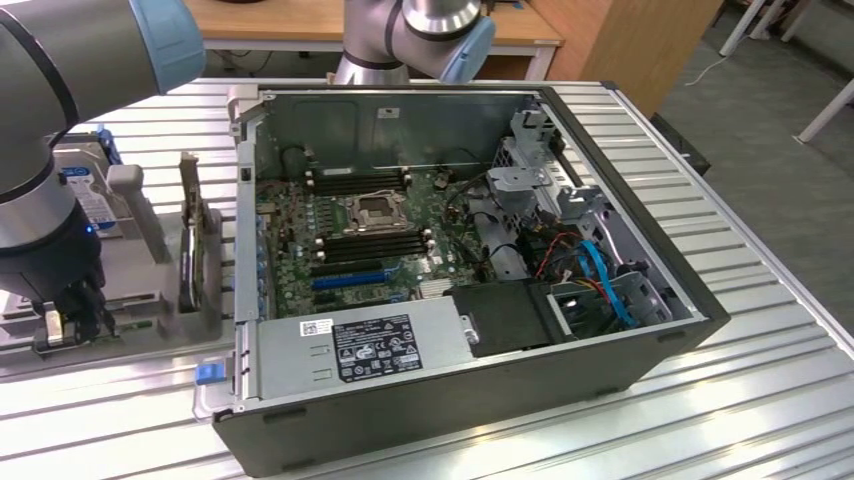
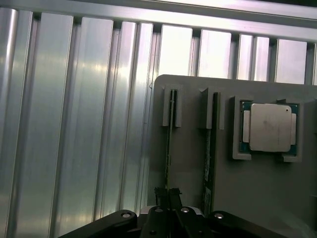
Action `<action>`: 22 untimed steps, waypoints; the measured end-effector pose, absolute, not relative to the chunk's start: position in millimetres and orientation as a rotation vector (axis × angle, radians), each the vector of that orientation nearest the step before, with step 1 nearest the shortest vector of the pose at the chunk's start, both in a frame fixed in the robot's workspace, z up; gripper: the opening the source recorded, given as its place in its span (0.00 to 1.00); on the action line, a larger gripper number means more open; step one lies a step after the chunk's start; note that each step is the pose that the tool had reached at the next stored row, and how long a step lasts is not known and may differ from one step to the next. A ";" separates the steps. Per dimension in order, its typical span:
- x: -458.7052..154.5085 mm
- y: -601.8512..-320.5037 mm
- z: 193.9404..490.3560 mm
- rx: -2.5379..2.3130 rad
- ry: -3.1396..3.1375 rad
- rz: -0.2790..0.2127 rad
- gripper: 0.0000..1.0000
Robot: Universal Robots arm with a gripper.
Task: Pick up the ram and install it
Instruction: 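Pick up the ram and move it above insertion slot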
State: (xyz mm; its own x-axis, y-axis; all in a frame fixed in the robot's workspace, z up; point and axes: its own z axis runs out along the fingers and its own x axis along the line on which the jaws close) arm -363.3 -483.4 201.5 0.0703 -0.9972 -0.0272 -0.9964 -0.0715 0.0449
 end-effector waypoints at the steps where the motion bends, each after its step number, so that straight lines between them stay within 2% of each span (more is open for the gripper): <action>1: -363.2 -483.3 201.7 2.288 -2.131 -0.079 0.12; 22: -363.3 -483.4 206.2 2.275 -2.145 -0.079 0.12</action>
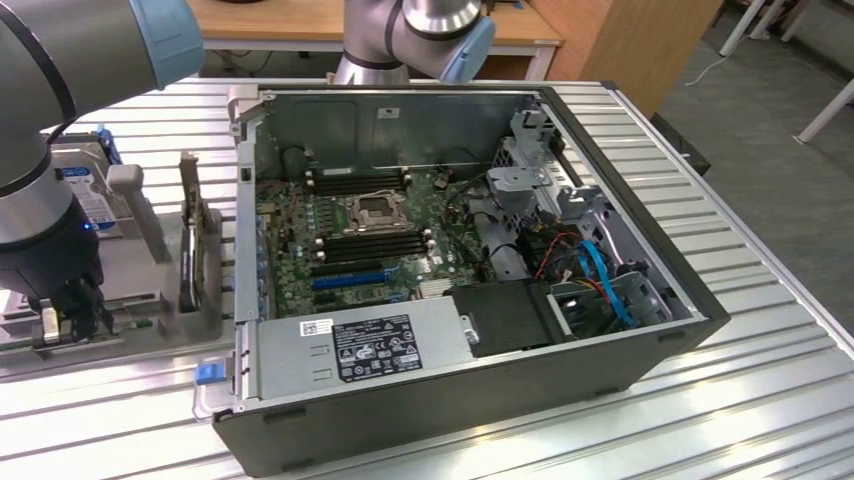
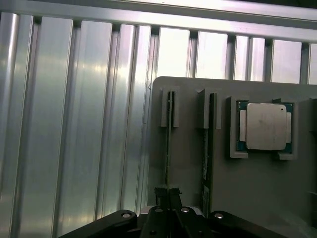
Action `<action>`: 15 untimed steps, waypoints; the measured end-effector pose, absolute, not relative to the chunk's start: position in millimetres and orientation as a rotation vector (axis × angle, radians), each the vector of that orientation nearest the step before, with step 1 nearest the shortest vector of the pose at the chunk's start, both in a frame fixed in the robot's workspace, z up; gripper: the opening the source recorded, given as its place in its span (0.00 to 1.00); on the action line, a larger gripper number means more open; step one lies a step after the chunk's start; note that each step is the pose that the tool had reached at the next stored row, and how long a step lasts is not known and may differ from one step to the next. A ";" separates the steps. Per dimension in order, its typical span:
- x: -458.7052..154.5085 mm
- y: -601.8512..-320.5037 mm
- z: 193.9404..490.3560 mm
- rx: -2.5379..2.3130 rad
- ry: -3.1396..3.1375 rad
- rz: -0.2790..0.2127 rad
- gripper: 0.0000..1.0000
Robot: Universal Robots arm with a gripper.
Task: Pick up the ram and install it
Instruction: 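Pick up the ram and move it above insertion slot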
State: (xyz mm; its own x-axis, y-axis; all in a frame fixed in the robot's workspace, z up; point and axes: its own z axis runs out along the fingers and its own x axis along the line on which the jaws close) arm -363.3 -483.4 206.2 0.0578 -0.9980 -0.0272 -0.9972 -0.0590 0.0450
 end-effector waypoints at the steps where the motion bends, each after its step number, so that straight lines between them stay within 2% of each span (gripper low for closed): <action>1: -363.3 -483.4 206.2 2.272 -2.148 -0.079 0.12; 15: -363.3 -483.4 206.4 2.248 -2.174 -0.080 0.12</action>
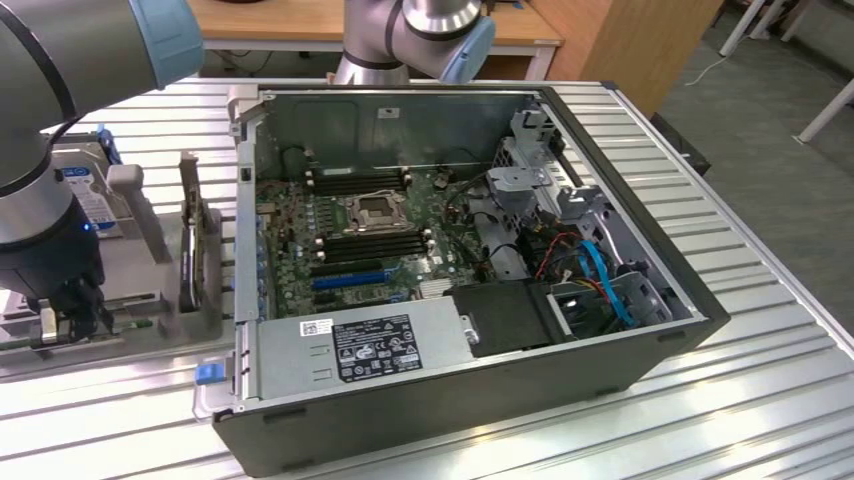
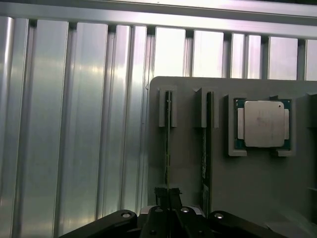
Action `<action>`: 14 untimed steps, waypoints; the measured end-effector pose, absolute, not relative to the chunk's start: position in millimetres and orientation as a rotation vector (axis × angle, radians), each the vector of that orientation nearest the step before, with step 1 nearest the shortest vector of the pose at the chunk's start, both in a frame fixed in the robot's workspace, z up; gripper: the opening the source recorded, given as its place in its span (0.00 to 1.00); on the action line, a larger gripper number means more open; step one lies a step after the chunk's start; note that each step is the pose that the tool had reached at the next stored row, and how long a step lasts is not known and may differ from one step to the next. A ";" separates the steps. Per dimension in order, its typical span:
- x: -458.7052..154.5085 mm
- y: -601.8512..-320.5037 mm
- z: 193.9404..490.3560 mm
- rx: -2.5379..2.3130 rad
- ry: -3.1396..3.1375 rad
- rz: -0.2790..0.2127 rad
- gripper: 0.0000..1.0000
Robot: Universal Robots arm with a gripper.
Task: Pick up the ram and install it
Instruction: 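Pick up the ram and move it above insertion slot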
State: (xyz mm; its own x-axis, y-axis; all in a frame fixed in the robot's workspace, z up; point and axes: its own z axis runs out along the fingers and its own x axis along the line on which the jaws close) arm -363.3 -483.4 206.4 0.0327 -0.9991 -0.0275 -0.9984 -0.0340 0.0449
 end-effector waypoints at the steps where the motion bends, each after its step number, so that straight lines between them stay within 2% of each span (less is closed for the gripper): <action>1: -363.3 -483.5 207.1 2.248 -2.174 -0.080 0.12; 14: -363.3 -483.4 217.3 2.248 -2.174 -0.080 0.12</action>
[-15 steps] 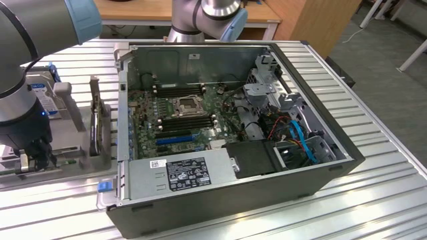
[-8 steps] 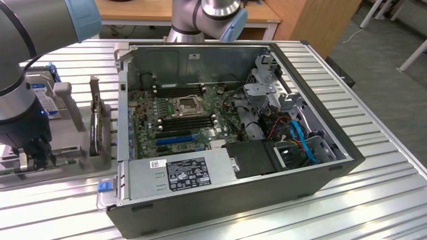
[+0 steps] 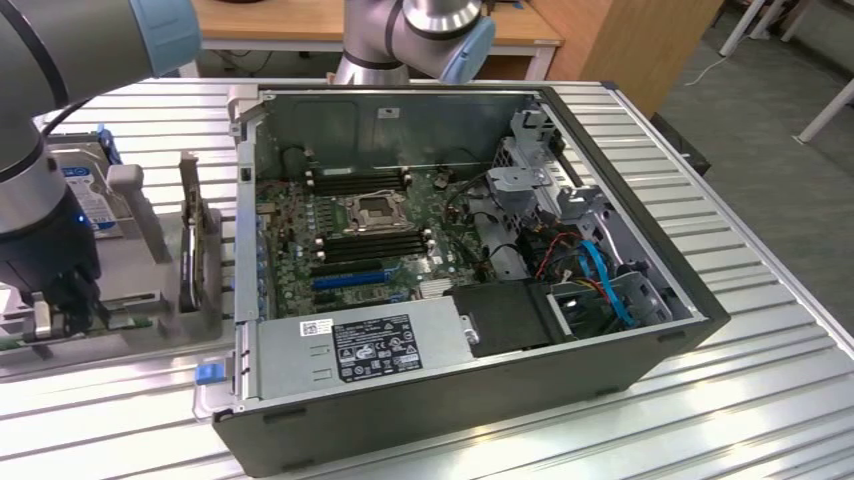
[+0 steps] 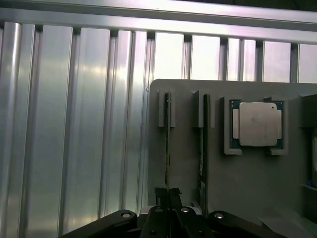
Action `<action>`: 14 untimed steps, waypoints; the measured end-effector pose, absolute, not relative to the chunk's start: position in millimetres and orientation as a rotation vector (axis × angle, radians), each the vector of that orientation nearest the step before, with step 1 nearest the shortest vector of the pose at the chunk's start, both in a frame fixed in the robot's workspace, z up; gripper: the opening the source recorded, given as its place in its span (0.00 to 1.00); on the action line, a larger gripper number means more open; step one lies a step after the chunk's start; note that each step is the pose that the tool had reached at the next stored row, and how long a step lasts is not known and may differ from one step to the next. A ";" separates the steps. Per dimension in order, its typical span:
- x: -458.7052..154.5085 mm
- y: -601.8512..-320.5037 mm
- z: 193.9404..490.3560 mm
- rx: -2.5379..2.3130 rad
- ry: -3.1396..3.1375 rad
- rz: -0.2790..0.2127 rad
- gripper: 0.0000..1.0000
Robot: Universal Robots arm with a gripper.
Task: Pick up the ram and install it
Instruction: 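Pick up the ram and move it above insertion slot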
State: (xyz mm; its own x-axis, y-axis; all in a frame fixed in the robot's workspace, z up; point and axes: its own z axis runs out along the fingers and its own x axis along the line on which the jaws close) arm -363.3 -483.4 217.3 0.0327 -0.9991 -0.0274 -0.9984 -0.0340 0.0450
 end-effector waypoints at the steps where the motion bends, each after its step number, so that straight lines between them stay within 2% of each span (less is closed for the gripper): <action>1: -363.3 -483.4 218.3 2.248 -2.174 -0.080 0.12; 14: -363.2 -483.4 233.9 2.247 -2.175 -0.080 0.12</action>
State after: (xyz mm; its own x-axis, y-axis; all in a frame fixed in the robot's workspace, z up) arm -363.2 -483.4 233.9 0.0318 -0.9991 -0.0274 -0.9984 -0.0330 0.0450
